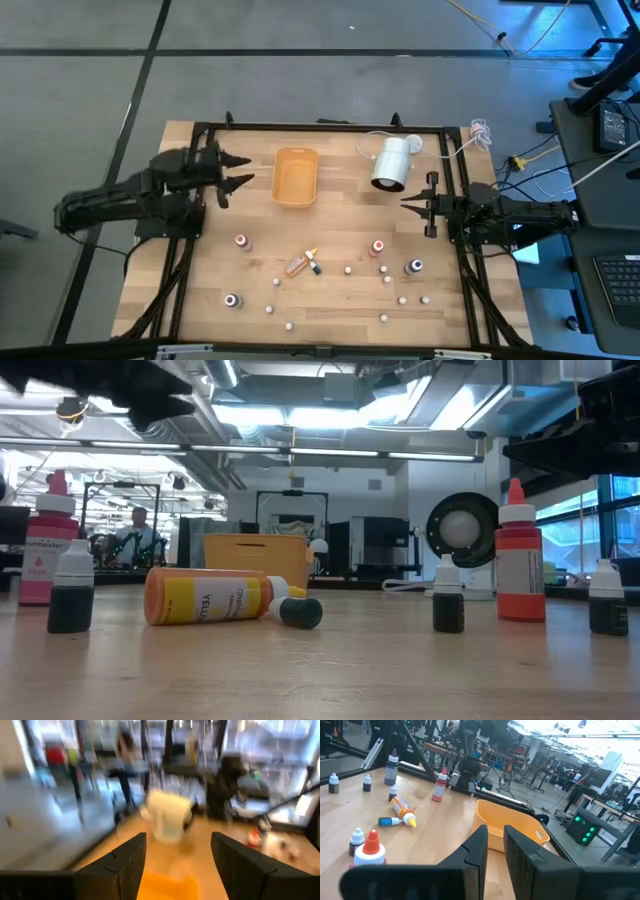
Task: Pick & Place food coloring
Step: Put the large pink food coloring bottle into the yellow bin
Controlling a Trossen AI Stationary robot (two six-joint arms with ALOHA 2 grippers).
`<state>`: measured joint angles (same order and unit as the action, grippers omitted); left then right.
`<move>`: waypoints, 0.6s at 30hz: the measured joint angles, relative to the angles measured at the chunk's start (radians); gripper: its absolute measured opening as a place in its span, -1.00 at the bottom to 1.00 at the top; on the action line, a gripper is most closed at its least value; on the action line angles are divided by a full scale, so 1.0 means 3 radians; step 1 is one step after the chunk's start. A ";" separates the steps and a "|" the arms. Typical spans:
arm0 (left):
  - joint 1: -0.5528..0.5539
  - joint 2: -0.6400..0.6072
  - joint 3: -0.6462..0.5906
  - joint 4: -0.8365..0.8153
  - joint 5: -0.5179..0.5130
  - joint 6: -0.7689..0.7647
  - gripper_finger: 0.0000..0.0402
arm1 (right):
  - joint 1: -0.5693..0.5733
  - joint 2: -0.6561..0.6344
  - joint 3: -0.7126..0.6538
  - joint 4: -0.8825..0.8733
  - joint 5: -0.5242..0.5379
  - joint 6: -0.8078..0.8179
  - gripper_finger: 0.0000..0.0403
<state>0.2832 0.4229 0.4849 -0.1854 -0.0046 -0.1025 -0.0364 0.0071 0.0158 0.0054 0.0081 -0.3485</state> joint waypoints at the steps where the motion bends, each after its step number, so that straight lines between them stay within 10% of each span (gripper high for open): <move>1: -0.0037 0.0202 0.0210 -0.0264 0.0027 -0.0032 0.09 | 0.0000 0.0000 0.0000 0.0000 -0.0001 0.0000 -0.67; 8: -0.0432 0.1541 0.1366 -0.1929 0.0041 -0.0258 0.08 | 0.0000 0.0000 0.0000 0.0000 -0.0001 0.0050 -0.67; 18: -0.1214 0.2480 0.1876 -0.2657 0.0069 -0.0342 0.07 | 0.0000 0.0000 0.0000 0.0002 -0.0001 0.0051 -0.67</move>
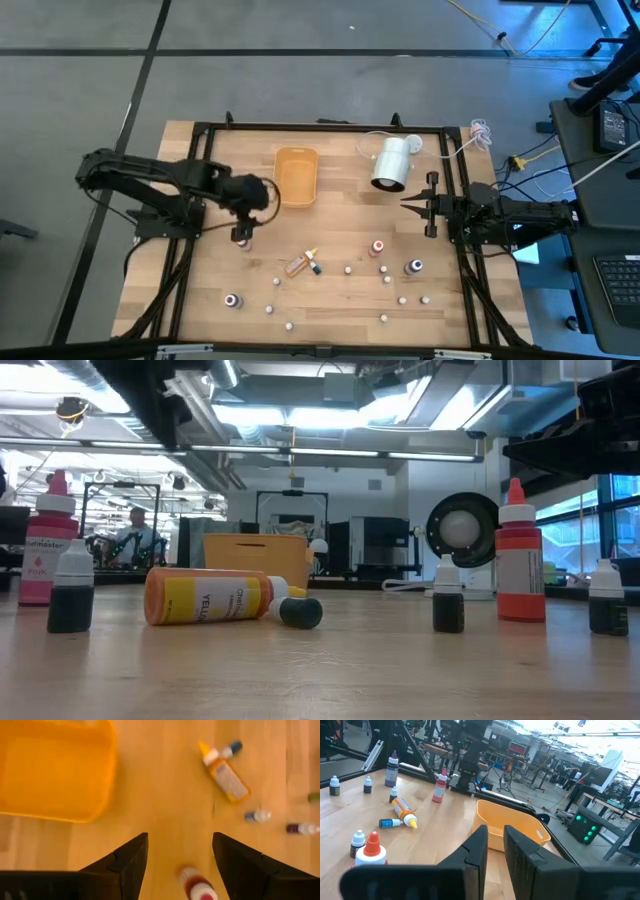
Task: Pick & Place food coloring
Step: Put the large pink food coloring bottle into the yellow bin
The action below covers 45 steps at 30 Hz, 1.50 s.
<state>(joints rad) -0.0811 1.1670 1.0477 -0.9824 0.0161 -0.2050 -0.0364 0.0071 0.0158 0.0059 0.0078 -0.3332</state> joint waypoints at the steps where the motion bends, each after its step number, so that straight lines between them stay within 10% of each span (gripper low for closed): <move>1: -0.0056 0.0039 -0.0001 -0.0048 -0.0030 -0.0062 0.07 | 0.0001 0.0000 0.0000 0.0000 0.0000 0.0000 -0.67; 45: -0.0732 0.0557 -0.0484 -0.0377 -0.0167 -0.0673 0.07 | 0.0000 0.0001 0.0000 0.0093 -0.0001 -0.0228 -0.67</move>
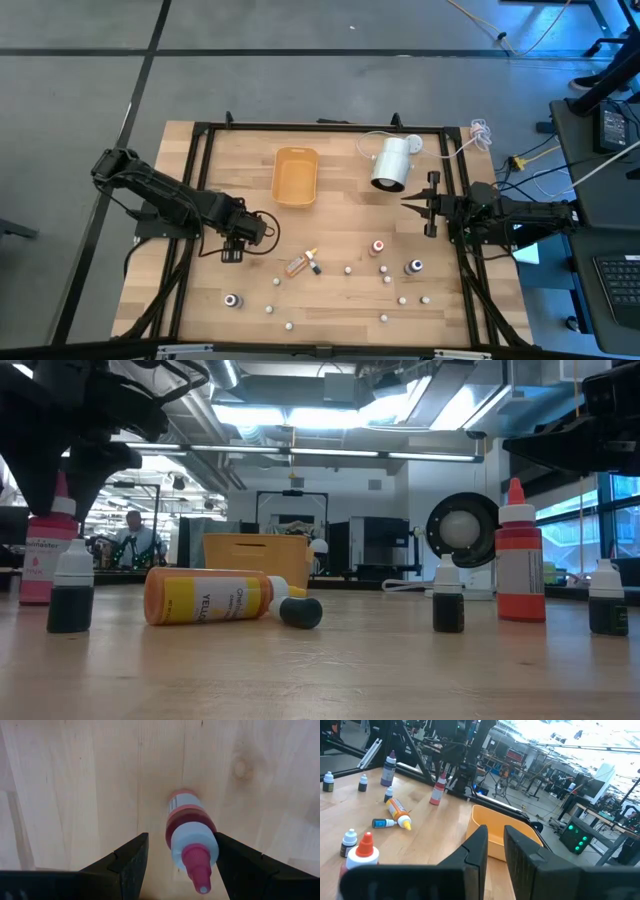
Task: Pick & Place food coloring
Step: Put the large pink food coloring bottle into the yellow bin
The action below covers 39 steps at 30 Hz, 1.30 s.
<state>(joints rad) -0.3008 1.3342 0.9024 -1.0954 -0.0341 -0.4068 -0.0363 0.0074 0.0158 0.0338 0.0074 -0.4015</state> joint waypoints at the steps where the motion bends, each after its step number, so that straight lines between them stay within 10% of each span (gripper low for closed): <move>1: 0.0000 0.0000 0.0000 0.0000 0.0000 0.0000 0.08 | 0.0001 0.0000 0.0000 0.0000 0.0000 0.0000 -0.67; 24: 0.0000 -0.0003 0.0000 0.0015 -0.0076 0.0056 0.06 | 0.0000 0.0000 0.0000 -0.0004 0.0000 0.0000 -0.67; 39: 0.0001 -0.0005 0.0000 0.0015 -0.0085 0.0123 -0.43 | 0.0000 0.0000 0.0000 -0.0004 0.0000 0.0000 -0.67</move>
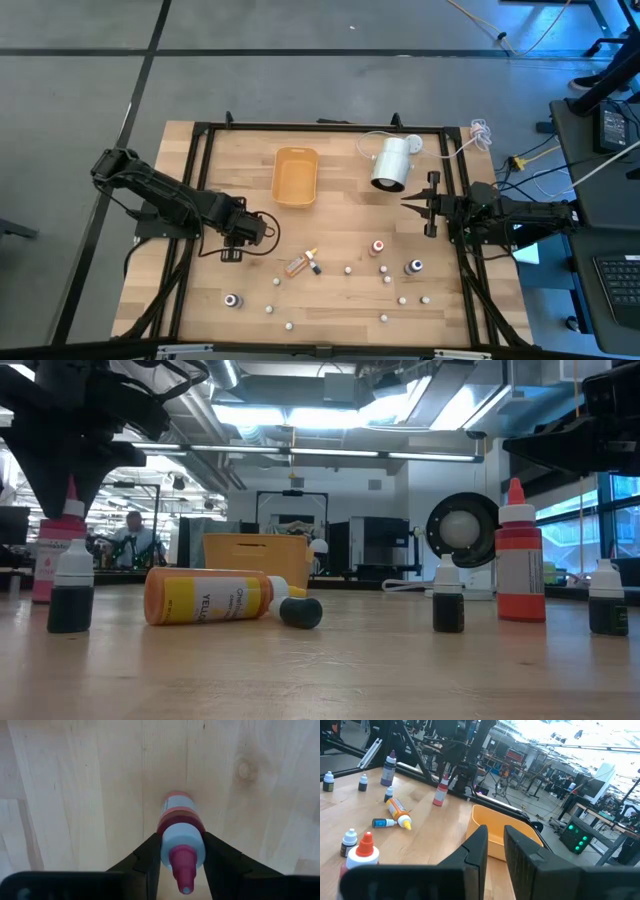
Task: Pick & Place food coloring
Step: Put the large pink food coloring bottle into the yellow bin
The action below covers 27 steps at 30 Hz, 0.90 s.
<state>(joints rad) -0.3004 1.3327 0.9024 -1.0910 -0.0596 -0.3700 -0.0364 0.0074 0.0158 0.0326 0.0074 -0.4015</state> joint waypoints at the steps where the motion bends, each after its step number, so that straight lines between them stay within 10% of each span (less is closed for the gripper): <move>1: 0.0000 0.0000 0.0001 -0.0001 -0.0009 -0.0006 -0.43 | 0.0001 0.0000 0.0000 0.0000 0.0000 0.0000 -0.67; 18: 0.0659 0.0000 0.1186 -0.0090 -0.1284 -0.0484 -0.43 | 0.0000 0.0000 0.0000 0.0001 0.0000 -0.0001 -0.67; 27: 0.1745 0.0092 0.1269 0.0784 -0.0644 0.0320 -0.43 | 0.0000 0.0000 0.0000 0.0001 0.0000 -0.0001 -0.67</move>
<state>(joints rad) 0.2231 1.3602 1.2831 -0.8558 -0.2529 -0.2740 -0.0364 0.0074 0.0158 0.0330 0.0074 -0.4019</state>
